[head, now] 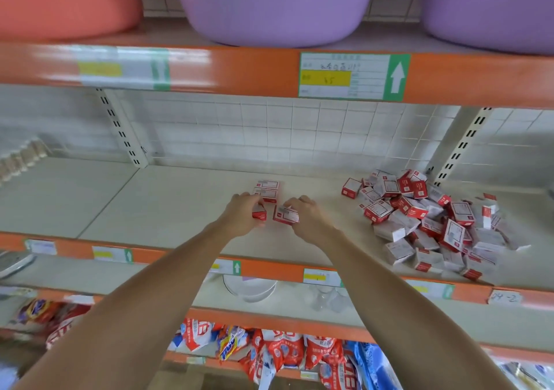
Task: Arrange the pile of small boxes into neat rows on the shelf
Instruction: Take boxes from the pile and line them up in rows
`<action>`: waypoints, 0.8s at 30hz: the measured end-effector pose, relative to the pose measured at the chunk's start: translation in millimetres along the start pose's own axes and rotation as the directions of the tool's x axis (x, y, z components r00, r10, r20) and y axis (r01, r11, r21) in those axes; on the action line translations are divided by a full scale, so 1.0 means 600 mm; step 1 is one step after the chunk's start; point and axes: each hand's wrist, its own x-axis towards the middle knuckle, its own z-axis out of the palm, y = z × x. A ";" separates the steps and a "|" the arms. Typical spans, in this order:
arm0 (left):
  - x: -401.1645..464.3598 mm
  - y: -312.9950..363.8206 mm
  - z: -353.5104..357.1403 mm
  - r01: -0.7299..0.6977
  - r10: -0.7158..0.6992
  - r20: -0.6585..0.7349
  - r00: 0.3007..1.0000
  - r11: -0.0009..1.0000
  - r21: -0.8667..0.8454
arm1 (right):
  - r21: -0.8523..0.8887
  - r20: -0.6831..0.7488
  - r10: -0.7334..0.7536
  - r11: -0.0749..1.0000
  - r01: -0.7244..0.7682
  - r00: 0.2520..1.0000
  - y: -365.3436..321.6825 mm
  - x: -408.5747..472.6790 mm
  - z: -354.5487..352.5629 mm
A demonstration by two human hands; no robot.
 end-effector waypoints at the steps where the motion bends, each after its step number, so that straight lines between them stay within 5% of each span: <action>1: -0.002 -0.009 0.003 0.003 -0.003 0.001 1.000 1.000 0.007 | -0.020 0.008 0.006 1.000 -0.006 1.000 -0.005 0.000 0.006; 24: 0.011 -0.098 0.000 -0.032 0.028 -0.030 0.999 0.992 -0.123 | -0.046 -0.008 0.037 0.998 -0.038 0.999 -0.052 0.029 0.045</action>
